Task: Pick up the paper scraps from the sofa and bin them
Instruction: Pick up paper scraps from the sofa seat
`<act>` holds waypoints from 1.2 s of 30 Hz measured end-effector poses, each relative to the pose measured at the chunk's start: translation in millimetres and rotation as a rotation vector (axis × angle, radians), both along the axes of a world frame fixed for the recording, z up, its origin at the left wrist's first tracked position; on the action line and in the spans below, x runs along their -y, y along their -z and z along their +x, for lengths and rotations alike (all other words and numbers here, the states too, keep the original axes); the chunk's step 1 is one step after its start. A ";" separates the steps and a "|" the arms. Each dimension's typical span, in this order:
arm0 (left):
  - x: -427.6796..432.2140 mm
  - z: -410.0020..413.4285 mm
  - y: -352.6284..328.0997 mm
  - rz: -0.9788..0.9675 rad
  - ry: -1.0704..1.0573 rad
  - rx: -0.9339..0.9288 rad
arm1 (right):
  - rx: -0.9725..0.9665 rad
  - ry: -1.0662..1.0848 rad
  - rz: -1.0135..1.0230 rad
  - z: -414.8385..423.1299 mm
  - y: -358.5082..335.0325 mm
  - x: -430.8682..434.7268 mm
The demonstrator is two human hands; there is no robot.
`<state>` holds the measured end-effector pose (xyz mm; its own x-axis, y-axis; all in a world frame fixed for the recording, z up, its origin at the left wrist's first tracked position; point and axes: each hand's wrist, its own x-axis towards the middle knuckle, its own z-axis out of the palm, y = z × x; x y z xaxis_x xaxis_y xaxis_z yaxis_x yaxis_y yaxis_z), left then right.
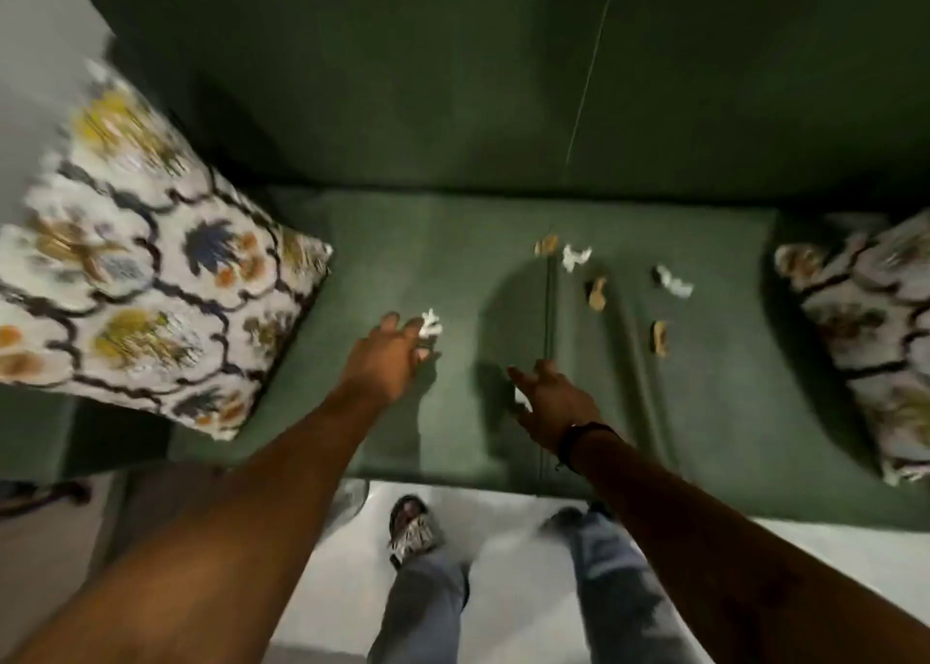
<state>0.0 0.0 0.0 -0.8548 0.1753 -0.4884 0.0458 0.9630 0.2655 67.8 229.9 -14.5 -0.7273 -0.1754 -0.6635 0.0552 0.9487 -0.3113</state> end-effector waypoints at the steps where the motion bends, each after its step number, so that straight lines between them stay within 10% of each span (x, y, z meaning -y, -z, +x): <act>1: 1.9 -2.1 28.2 -0.003 0.009 -0.013 | 0.025 0.020 0.007 5.8 23.5 6.4; 11: -41.1 -24.8 128.4 0.287 -0.401 -0.285 | -0.242 0.308 -0.306 18.6 99.1 -17.0; 15: -107.9 -7.6 113.9 0.528 -0.405 -0.226 | -0.431 0.642 -0.338 7.8 80.3 -86.2; 20: -241.0 -32.5 115.8 0.682 -0.541 -0.056 | -0.208 1.176 -0.246 -32.2 85.4 -185.2; 36: -277.4 -9.4 125.9 0.665 -0.652 -0.124 | -0.504 0.975 -0.242 -115.5 94.8 -247.7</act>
<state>-9.4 277.4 -125.9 -0.9217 -0.1465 -0.3591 -0.3848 0.4609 0.7997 -47.7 477.5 -109.2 -0.7997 0.5308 -0.2806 0.5567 0.4803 -0.6779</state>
